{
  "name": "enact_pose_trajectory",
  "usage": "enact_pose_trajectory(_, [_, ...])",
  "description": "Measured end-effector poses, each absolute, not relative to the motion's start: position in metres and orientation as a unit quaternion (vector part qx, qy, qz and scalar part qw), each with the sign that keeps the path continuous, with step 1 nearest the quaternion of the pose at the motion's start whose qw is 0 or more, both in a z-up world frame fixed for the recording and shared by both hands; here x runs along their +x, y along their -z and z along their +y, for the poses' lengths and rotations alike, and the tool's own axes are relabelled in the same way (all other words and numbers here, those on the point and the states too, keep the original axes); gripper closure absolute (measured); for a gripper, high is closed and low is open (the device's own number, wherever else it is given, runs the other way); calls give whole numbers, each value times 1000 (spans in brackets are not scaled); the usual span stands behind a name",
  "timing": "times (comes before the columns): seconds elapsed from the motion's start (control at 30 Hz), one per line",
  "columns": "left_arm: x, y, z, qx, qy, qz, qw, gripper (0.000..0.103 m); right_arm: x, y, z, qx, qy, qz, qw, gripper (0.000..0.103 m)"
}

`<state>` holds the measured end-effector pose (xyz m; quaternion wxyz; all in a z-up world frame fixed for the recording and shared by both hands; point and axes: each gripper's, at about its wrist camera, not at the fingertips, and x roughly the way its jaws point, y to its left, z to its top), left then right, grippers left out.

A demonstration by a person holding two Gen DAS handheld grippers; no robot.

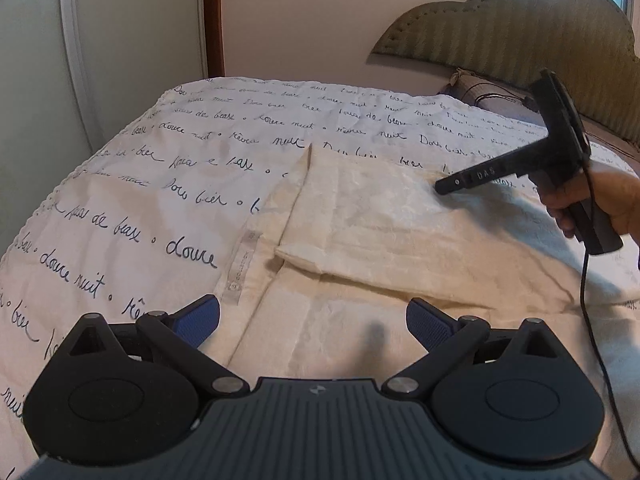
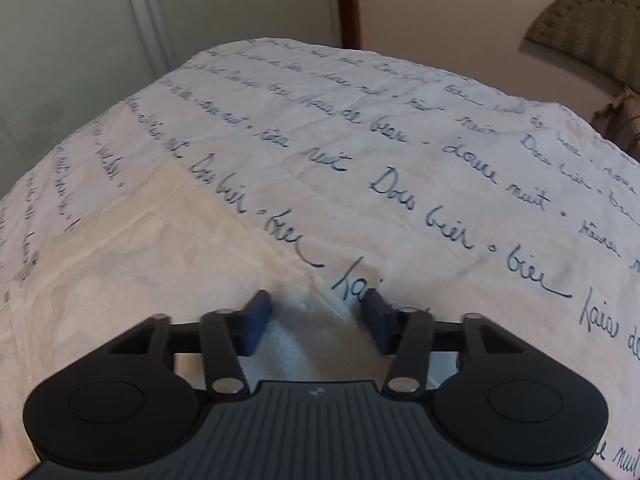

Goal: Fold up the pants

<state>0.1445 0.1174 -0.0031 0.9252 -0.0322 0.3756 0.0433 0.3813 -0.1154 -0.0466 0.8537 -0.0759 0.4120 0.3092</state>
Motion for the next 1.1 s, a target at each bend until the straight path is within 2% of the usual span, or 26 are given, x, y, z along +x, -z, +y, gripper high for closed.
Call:
enact_pose_trajectory(0.03, [153,2,120,-40,-43,379,924,1,376,44,-113,-92,-305,405,857,82])
enact_pose_trajectory(0.13, [180,-4,130,-82,-45,383,919,3,345,39,-98,-183,-298,355,867,94])
enact_pose_trajectory(0.37, [223,-23,170,-292,9,387,874,2,209,23,-62,-410,-255,145,864,95])
enact_pose_trajectory(0.57, [243,-20,176,-360,33,411,837,5,117,26,-54,-484,-257,65,834,95])
enact_pose_trajectory(0.63, [243,-12,177,-382,27,420,823,15,100,27,-52,-490,-259,58,830,95])
enact_pose_trajectory(0.67, [243,-6,181,-399,27,422,814,34,95,27,-53,-488,-259,57,832,95])
enact_pose_trajectory(0.7, [241,0,183,-417,29,423,804,70,91,27,-54,-485,-259,58,833,95])
enact_pose_trajectory(0.73, [239,5,184,-432,34,426,794,86,90,28,-53,-484,-260,62,833,95])
enact_pose_trajectory(0.77, [233,9,185,-439,34,428,789,94,91,28,-53,-482,-259,67,834,95])
enact_pose_trajectory(0.8, [226,9,185,-438,31,419,795,99,91,28,-52,-478,-259,71,836,95])
enact_pose_trajectory(1.1, [126,-15,179,-343,73,385,854,99,28,4,-56,-421,-292,88,854,95])
